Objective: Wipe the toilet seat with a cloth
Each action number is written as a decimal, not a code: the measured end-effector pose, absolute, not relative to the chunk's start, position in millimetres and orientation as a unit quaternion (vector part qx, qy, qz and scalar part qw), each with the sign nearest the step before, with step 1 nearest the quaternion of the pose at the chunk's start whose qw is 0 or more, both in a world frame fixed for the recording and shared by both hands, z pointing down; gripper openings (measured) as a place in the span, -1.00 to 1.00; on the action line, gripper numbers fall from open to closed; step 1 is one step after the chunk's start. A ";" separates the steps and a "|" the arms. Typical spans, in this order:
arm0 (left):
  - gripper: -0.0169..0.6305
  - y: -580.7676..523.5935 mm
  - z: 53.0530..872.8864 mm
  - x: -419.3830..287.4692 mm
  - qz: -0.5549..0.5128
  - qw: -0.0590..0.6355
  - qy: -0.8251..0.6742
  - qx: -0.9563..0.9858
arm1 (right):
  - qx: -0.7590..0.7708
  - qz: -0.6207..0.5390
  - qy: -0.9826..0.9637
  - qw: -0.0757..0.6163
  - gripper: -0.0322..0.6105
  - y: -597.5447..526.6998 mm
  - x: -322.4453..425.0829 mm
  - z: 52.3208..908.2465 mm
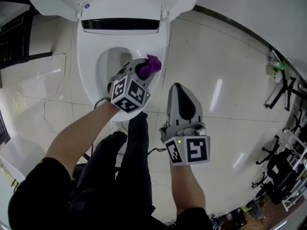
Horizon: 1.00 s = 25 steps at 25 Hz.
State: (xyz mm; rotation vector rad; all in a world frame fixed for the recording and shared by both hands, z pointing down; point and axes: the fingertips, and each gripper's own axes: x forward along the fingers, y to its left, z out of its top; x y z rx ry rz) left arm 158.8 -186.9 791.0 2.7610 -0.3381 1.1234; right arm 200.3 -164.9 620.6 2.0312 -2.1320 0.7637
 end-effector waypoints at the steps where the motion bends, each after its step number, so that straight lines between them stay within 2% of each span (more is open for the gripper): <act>1: -0.64 -181.1 784.3 149.9 0.373 0.072 -0.116 0.918 | 0.666 0.248 -0.702 0.050 -0.85 -161.5 196.2 614.0; 7: -0.64 -152.4 721.4 88.1 0.366 0.072 -0.150 0.916 | 0.660 0.222 -0.716 0.055 -0.85 -130.1 164.9 561.6; 19: -0.64 -51.3 490.2 -21.9 0.314 0.032 -0.176 0.932 | 0.649 0.213 -0.722 0.114 -0.85 -8.0 63.5 414.0; 25: -0.64 6.1 409.2 -51.1 0.297 0.035 -0.179 0.937 | 0.633 0.193 -0.741 0.116 -0.85 30.3 39.5 349.7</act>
